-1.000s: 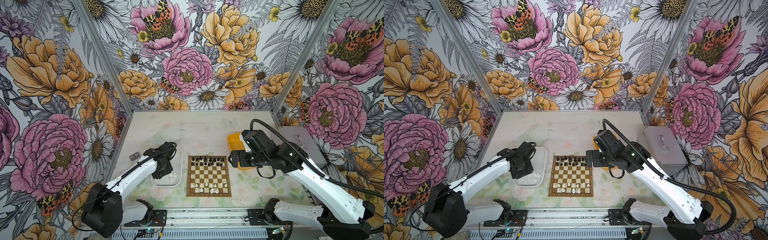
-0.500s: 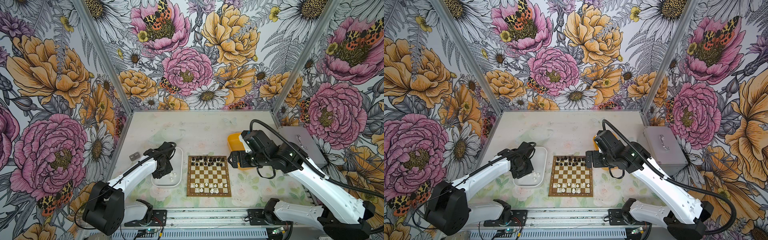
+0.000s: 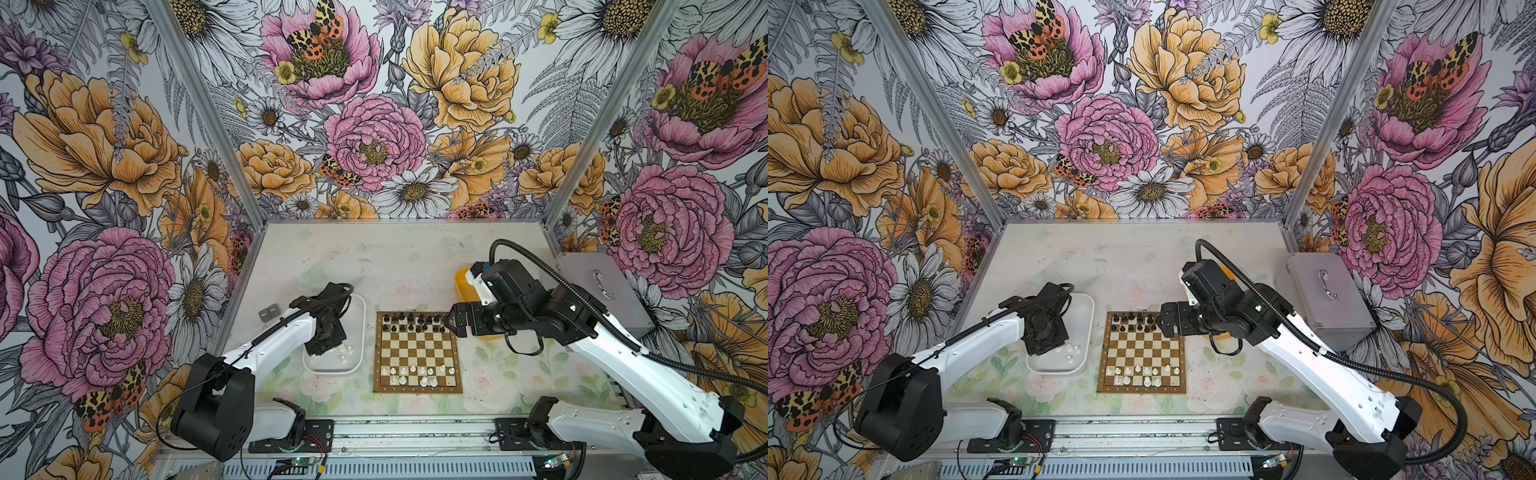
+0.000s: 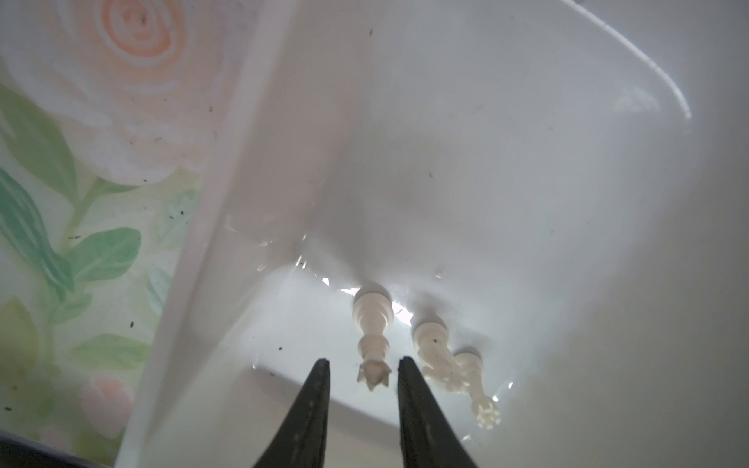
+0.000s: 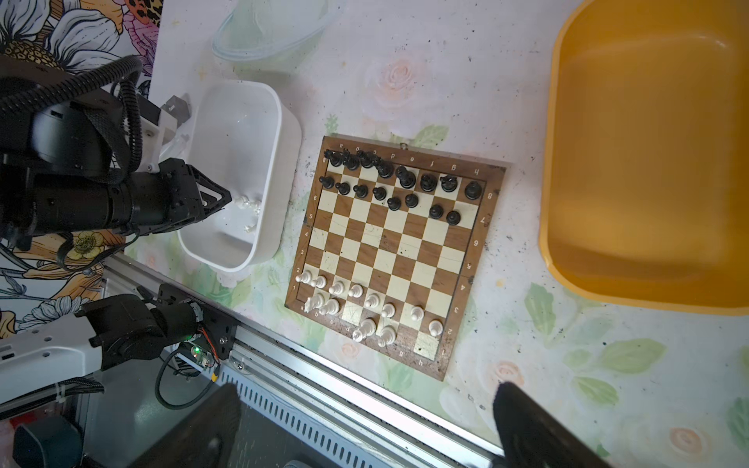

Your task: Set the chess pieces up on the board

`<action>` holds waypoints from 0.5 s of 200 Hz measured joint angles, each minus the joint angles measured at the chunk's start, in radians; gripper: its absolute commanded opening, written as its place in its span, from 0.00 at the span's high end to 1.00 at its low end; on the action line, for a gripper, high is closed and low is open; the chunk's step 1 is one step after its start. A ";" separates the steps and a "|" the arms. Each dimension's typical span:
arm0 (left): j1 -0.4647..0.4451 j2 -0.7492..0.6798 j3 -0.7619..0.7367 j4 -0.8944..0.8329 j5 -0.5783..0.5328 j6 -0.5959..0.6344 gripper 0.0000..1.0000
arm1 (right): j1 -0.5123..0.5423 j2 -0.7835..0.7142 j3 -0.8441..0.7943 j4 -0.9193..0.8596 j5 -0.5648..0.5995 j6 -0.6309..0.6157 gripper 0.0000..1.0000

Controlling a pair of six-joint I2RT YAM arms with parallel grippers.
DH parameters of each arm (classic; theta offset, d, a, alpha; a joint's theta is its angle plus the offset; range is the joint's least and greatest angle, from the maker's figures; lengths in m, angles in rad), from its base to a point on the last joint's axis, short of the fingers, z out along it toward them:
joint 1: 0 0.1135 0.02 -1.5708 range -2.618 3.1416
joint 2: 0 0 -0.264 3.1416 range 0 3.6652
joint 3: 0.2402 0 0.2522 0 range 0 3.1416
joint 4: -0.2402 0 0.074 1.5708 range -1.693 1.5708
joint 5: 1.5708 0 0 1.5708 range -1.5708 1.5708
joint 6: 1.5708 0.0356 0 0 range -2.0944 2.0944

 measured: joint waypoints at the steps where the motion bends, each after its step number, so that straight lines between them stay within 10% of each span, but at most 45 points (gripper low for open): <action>1: 0.000 0.000 0.000 0.000 0.000 0.000 0.71 | 0.000 0.000 0.000 0.000 0.000 0.000 0.00; 100: 0.003 0.018 0.000 0.000 0.000 0.007 0.75 | 0.000 0.013 0.000 0.000 0.000 -0.020 0.00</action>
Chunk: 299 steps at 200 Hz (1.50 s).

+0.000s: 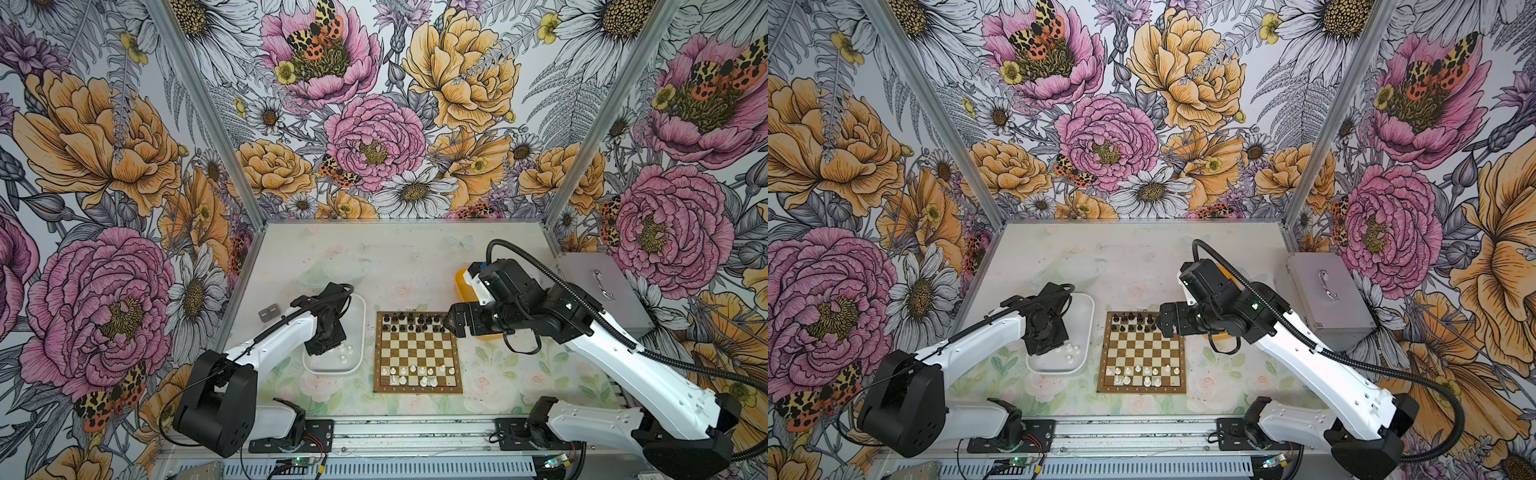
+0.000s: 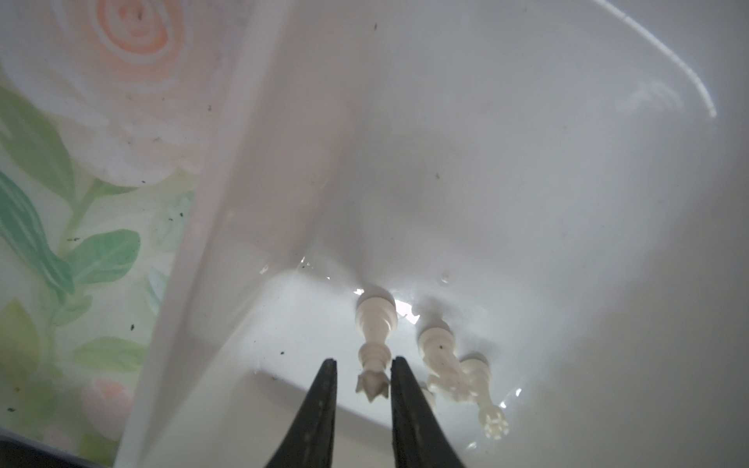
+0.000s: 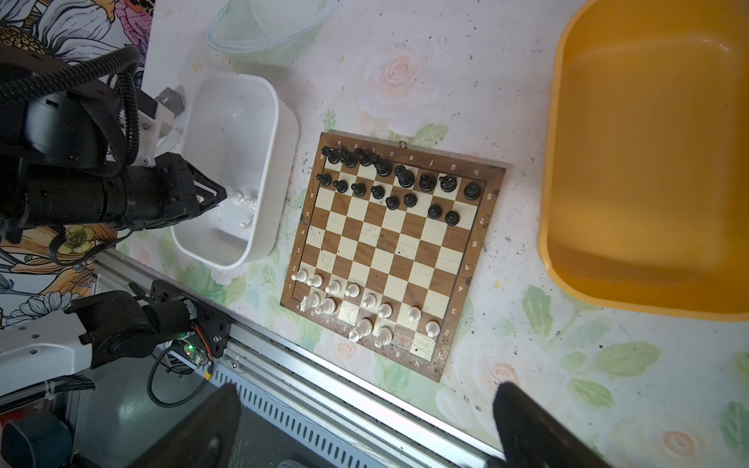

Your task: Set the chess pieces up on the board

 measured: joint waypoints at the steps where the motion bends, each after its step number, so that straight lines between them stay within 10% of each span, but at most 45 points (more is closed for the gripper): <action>1: 0.000 0.000 0.000 0.000 0.000 0.000 0.75 | 0.000 0.000 0.000 0.000 0.000 0.000 0.00; 219: -0.016 -0.061 0.061 -0.047 0.013 0.028 0.85 | 0.000 -0.008 0.000 -0.002 0.015 -0.002 0.00; 299: -0.341 -0.169 0.251 -0.227 -0.038 -0.107 0.86 | 0.000 -0.091 -0.037 -0.006 0.014 0.014 0.00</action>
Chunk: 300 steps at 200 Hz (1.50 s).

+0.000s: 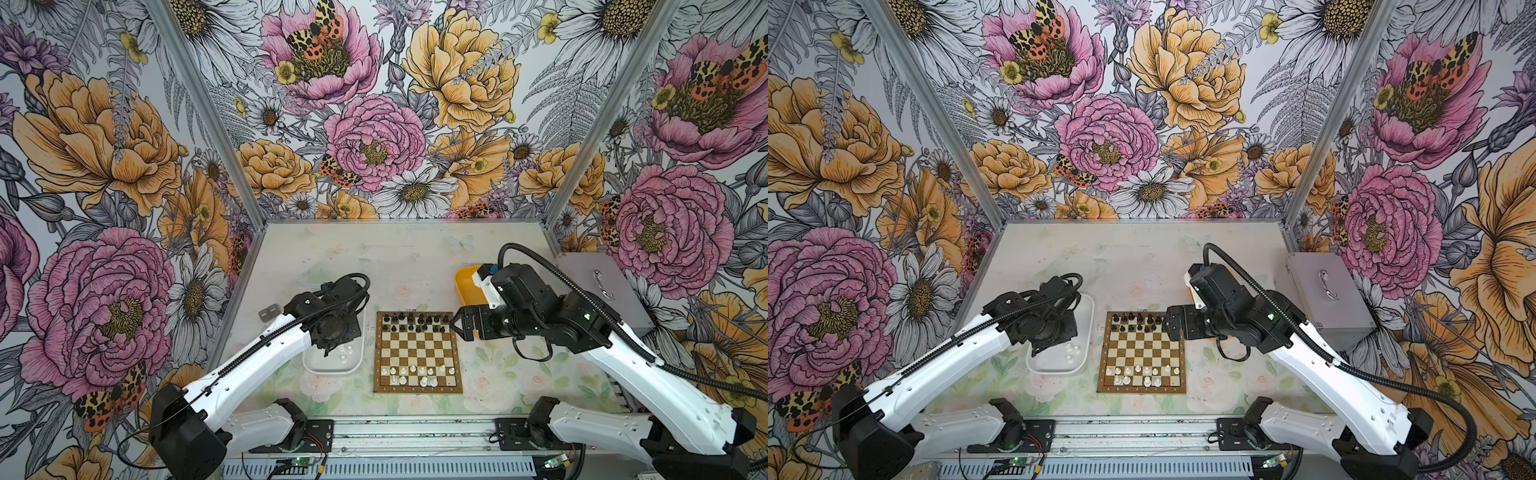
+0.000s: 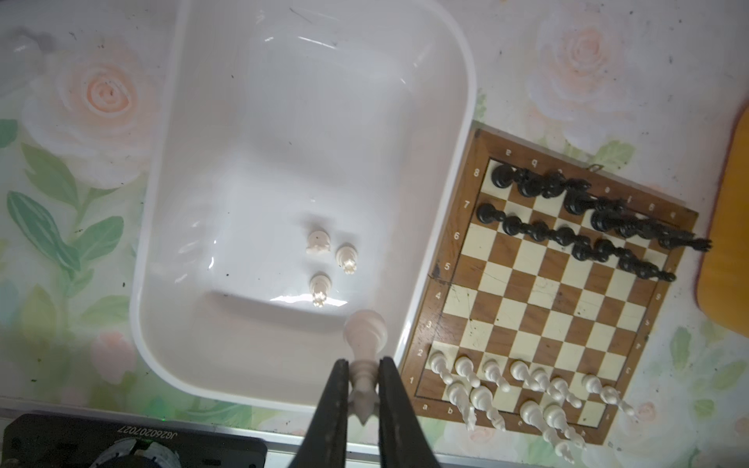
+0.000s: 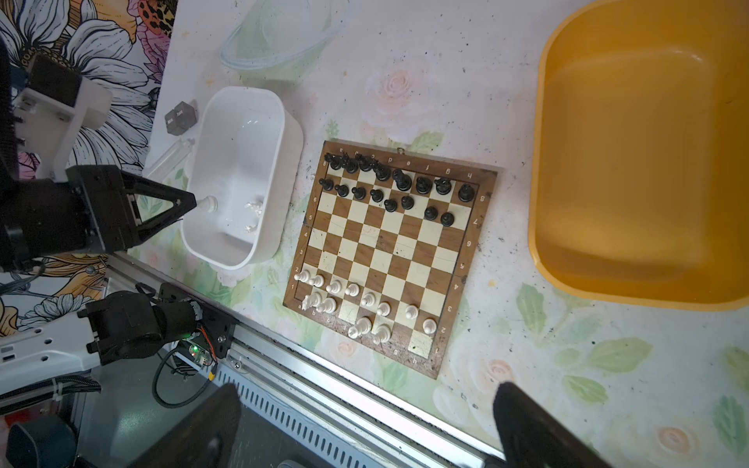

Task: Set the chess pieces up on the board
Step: 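Carry the white piece over the board's nearest row with the left gripper, then lower the white piece onto a nearest-row square and open the left gripper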

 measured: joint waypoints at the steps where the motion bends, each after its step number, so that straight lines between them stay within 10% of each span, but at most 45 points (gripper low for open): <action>1: -0.009 0.000 0.002 0.000 -0.002 -0.005 0.86 | 0.000 -0.001 -0.001 0.000 0.000 0.000 0.00; 105: -0.520 0.293 0.179 -0.024 -0.115 -0.315 0.84 | 0.047 -0.184 -0.041 -0.103 -0.002 0.041 0.00; 300: -0.612 0.478 0.141 0.193 -0.057 -0.323 0.83 | 0.051 -0.317 -0.041 -0.279 0.035 0.063 0.00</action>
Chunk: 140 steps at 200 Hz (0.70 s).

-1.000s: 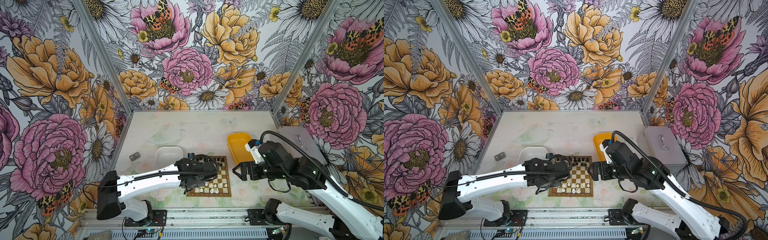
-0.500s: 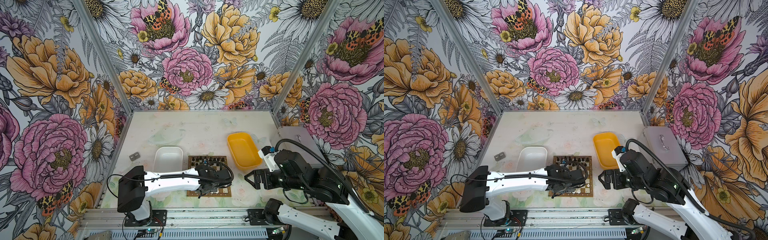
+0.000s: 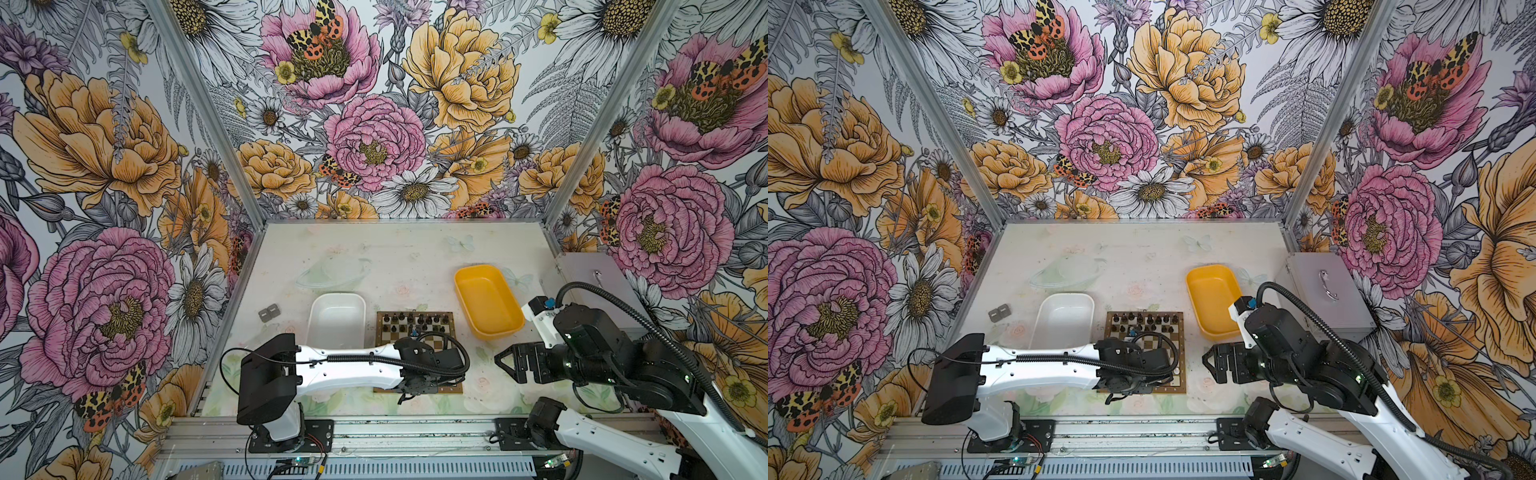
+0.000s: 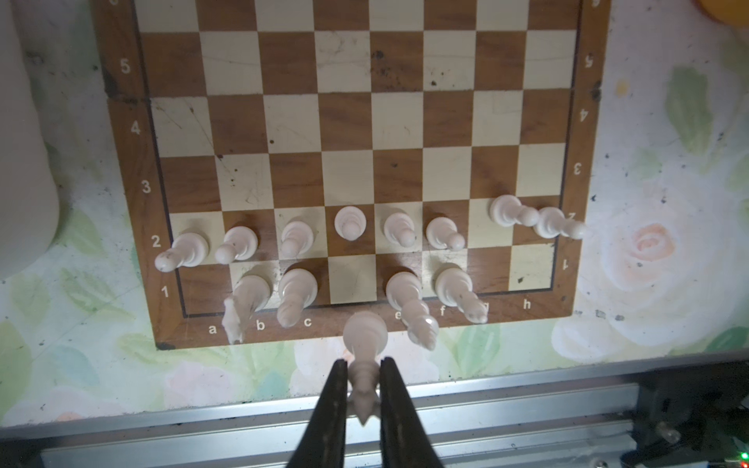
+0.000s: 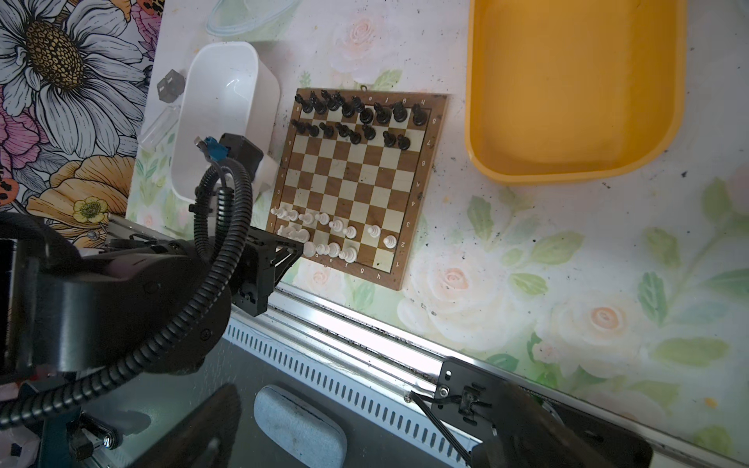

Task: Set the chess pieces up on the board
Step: 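Lower the white piece onto a nearest-row square and open the left gripper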

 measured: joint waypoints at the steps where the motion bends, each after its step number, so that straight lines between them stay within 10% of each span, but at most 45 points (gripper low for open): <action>1: 0.000 0.000 0.000 0.000 0.000 0.000 0.83 | 0.000 0.000 0.000 0.000 0.000 0.000 0.00; 140: 0.073 0.005 -0.039 0.034 0.029 0.045 0.83 | 0.000 0.037 0.000 0.002 0.014 0.008 0.00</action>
